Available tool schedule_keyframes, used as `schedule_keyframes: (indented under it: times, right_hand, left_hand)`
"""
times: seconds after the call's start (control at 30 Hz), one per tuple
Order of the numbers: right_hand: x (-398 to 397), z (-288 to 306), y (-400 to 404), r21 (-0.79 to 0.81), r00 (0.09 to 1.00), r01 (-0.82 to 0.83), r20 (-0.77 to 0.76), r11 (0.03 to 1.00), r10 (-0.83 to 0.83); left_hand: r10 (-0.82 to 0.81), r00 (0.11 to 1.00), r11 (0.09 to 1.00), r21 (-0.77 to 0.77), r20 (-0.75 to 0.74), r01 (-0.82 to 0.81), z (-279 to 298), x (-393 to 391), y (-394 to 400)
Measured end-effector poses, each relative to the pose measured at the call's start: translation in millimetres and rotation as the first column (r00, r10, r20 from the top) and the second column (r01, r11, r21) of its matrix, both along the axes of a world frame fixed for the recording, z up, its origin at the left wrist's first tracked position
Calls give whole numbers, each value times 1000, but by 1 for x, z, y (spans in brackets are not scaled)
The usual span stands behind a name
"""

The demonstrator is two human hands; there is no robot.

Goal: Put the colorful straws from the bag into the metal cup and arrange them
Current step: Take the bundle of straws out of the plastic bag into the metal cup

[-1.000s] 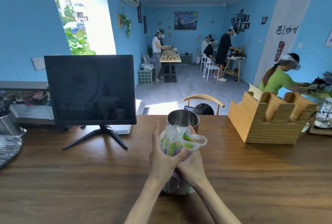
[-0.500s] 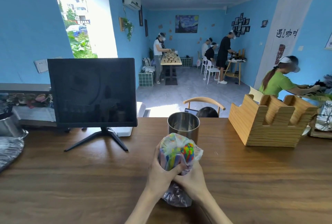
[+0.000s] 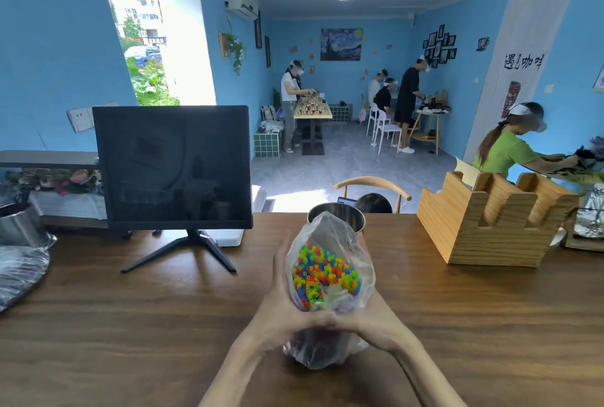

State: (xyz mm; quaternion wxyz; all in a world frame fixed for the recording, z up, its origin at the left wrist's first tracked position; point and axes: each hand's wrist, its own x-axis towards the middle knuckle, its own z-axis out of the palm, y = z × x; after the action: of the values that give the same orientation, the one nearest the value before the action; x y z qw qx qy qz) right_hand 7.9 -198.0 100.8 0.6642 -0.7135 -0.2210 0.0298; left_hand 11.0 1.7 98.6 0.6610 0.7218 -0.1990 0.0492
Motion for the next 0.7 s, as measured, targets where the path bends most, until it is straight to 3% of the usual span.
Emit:
schedule_keyframes:
  times: [0.17, 0.33, 0.53, 0.7]
  right_hand:
    - [7, 4, 10, -101, 984, 66, 170, 993, -48]
    - [6, -26, 14, -58, 998, 54, 42, 997, -52]
    - [8, -46, 12, -112, 993, 74, -85, 991, -84]
    - [1, -54, 8, -176, 991, 121, -43, 977, -131]
  left_hand:
    - [42, 998, 998, 37, -40, -41, -2, -2, -11]
    - [5, 972, 1000, 12, -236, -3, -17, -7, -9]
    - [9, 963, 1000, 24, -269, -2, -26, 1, -7]
    - [-35, 964, 990, 120, -263, 68, -34, -4, -9]
